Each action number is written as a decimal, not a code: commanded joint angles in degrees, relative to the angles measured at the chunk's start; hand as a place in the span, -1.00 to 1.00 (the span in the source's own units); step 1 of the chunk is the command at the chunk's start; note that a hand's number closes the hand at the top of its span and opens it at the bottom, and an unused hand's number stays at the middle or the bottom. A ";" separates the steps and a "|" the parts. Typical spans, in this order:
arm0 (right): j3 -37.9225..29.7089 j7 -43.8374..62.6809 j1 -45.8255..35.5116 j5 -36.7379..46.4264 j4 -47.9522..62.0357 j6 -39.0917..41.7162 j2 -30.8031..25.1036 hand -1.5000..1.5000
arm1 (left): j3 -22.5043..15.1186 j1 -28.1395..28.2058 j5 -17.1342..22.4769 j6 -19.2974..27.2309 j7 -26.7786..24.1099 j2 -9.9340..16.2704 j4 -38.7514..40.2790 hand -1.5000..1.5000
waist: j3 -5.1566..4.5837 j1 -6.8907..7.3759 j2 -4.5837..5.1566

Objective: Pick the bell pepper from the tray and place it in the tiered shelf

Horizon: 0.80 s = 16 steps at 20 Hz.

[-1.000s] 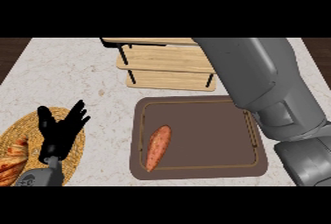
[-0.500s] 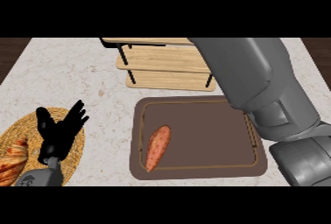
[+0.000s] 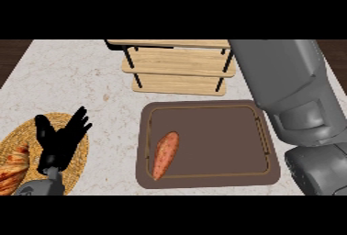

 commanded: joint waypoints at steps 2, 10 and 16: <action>-4.95 -2.06 0.21 -4.98 -3.31 -4.94 0.28 -1.00 | -0.43 -0.43 -0.49 1.61 2.33 -1.16 -0.02 0.00 | -0.10 -0.21 0.01; -3.85 3.58 2.91 2.07 -5.02 -13.33 -6.12 -1.00 | 0.75 -0.23 0.59 0.73 4.12 0.10 -2.26 0.00 | -0.12 -0.81 -0.24; -7.05 10.11 9.33 0.14 -17.07 -12.89 -11.41 -1.00 | 0.22 3.90 -0.15 0.70 1.40 -0.96 -3.01 0.00 | -0.06 -2.00 -0.80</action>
